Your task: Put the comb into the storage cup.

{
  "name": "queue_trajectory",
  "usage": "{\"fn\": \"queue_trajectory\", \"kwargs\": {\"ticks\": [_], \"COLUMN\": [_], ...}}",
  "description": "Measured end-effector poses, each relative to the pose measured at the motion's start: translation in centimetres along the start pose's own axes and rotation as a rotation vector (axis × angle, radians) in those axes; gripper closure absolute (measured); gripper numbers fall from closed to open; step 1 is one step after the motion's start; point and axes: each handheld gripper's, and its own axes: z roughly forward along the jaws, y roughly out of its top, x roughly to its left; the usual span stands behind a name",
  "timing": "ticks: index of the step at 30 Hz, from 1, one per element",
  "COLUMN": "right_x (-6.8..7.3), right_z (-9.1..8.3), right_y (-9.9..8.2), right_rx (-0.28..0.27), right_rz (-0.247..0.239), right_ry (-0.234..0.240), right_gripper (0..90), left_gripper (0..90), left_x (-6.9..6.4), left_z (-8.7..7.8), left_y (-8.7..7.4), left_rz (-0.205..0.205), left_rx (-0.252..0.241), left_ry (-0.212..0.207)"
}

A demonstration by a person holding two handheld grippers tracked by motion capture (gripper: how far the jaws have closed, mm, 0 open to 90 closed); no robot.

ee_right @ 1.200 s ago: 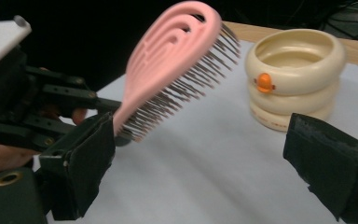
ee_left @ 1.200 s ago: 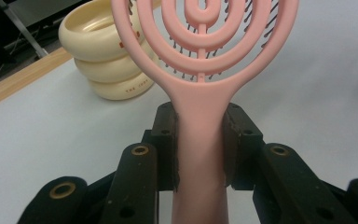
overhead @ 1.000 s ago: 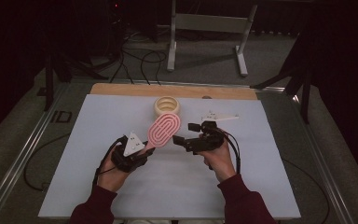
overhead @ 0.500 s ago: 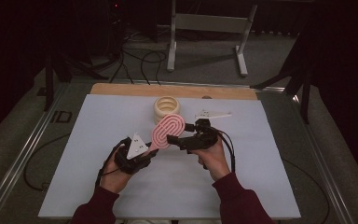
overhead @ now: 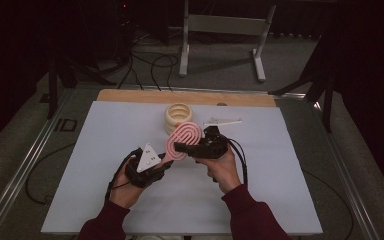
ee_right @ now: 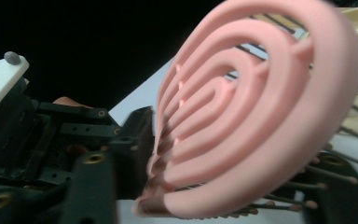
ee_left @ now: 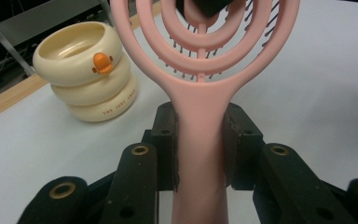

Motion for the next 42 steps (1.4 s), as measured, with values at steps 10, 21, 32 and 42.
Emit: {"fn": "queue_trajectory", "kwargs": {"ticks": [10,21,32,42], "right_x": [0.0,1.0,1.4,1.6], "right_z": [0.4,0.5,0.7,0.9], "right_y": [0.0,0.0,0.0,0.2], "right_rx": [-0.004,-0.005,-0.018,-0.029], "right_rz": [0.045,0.013,0.001,0.002], "right_ry": [0.059,0.076,0.073,0.076], "right_gripper": [58.9,63.7,64.0,64.1], "left_gripper": [70.0,70.0,63.6,43.2], "left_x": [-0.2,-0.1,-0.1,0.2], "left_z": [0.2,0.3,0.2,0.0], "left_y": [-0.1,-0.2,0.0,0.0], "left_rz": [0.006,0.001,-0.008,-0.050], "left_rx": [0.005,0.005,-0.004,-0.016], "left_ry": [0.017,0.014,0.012,-0.009]}}
